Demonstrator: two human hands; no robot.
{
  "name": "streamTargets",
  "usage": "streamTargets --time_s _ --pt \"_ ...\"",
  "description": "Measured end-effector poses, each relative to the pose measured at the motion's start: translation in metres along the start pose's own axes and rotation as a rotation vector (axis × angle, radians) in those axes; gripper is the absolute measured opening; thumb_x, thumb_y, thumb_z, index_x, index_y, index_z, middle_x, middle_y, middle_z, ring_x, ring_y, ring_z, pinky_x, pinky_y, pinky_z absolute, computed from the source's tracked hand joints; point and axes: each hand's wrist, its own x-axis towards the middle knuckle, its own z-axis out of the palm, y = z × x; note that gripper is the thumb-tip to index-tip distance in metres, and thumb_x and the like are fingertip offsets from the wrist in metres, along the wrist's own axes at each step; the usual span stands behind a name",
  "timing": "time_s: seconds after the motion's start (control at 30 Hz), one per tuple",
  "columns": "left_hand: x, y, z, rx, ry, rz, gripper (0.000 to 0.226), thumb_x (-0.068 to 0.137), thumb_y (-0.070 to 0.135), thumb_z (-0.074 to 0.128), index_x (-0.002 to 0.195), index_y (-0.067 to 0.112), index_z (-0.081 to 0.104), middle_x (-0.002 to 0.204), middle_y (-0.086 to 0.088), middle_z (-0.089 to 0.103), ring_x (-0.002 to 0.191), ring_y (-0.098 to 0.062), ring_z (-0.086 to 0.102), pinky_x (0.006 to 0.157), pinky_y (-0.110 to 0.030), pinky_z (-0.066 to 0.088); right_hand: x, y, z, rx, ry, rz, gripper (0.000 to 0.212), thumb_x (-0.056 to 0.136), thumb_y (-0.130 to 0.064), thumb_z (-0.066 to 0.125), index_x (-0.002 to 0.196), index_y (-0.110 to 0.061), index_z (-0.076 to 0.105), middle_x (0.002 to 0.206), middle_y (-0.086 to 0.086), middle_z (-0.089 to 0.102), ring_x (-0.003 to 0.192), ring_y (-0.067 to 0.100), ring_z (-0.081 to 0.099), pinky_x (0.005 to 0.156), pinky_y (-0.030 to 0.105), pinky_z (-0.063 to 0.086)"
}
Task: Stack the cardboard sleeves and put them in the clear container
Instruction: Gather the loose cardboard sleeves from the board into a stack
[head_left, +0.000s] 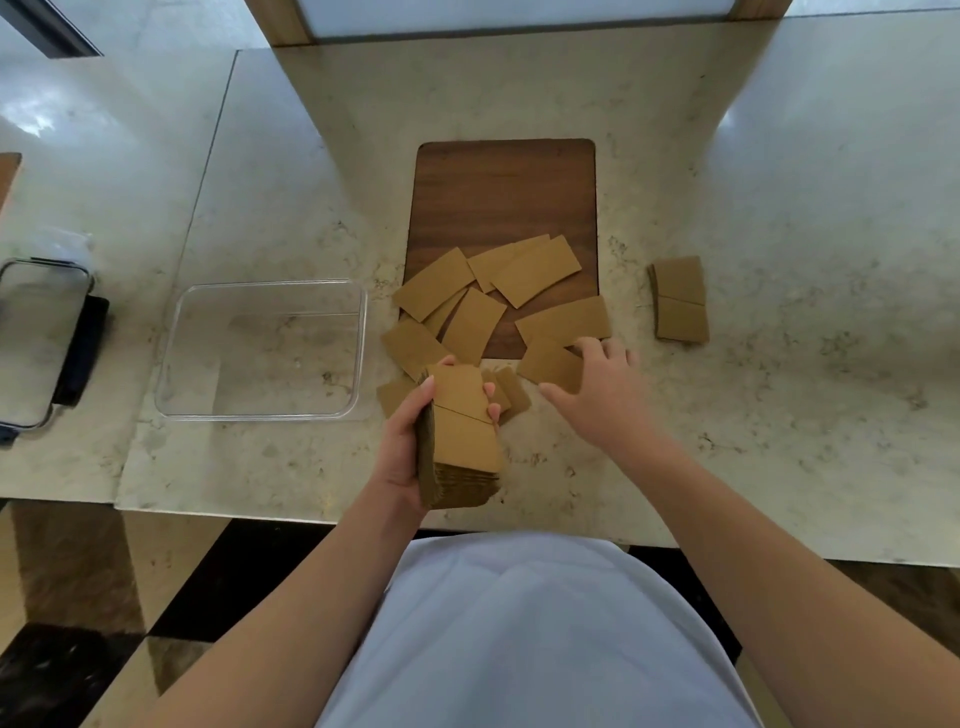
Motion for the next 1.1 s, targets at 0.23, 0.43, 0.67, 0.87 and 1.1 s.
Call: streamTargets --time_s 0.23,0.43,0.67,0.87,1.1 --pt "0.006 0.003 0.007 0.044 -0.034 0.004 0.05 0.08 0.025 0.084 0.126 0.023 0.064 0.123 -0.025 0.065 0.103 -0.041 0.068 0.089 -0.051 0.058 0.017 0.016 0.02 -0.248 0.035 -0.096 0.059 0.086 -0.06 0.065 0.123 -0.014 0.054 0.123 0.01 0.056 0.117 0.031 0.052 0.096 0.046 0.044" --pt "0.005 0.003 0.007 0.042 0.092 0.037 0.053 0.081 0.022 0.081 0.129 0.017 0.059 0.117 -0.027 0.067 0.101 -0.042 0.07 0.087 -0.052 0.059 0.005 0.018 0.018 -0.018 0.02 -0.099 0.06 0.079 -0.064 0.065 0.113 -0.015 0.059 0.107 0.001 0.056 0.099 0.021 0.057 0.079 0.034 0.049" --pt "0.003 -0.007 0.015 0.138 0.163 0.051 0.052 0.082 0.019 0.077 0.132 0.019 0.06 0.114 -0.024 0.072 0.096 -0.04 0.073 0.08 -0.053 0.061 -0.035 -0.021 -0.024 0.51 -0.167 -0.024 0.059 0.069 -0.079 0.058 0.096 -0.028 0.067 0.087 -0.014 0.069 0.079 0.002 0.065 0.062 0.021 0.052" --pt "-0.002 -0.014 0.034 0.325 0.19 0.018 0.092 0.066 0.031 0.09 0.143 -0.003 0.053 0.117 -0.025 0.072 0.096 -0.039 0.074 0.076 -0.048 0.062 -0.063 -0.044 -0.029 0.633 -0.248 -0.015 0.044 0.076 -0.072 0.069 0.091 -0.031 0.068 0.086 -0.012 0.072 0.079 0.003 0.068 0.063 0.021 0.052" --pt "-0.01 -0.014 0.031 0.401 0.138 0.076 0.087 0.072 0.023 0.085 0.146 -0.004 0.046 0.122 -0.029 0.063 0.098 -0.04 0.069 0.082 -0.054 0.061 -0.069 -0.042 -0.03 0.635 -0.299 -0.028 0.045 0.077 -0.064 0.078 0.094 -0.023 0.072 0.089 -0.007 0.073 0.086 0.011 0.067 0.072 0.03 0.054"
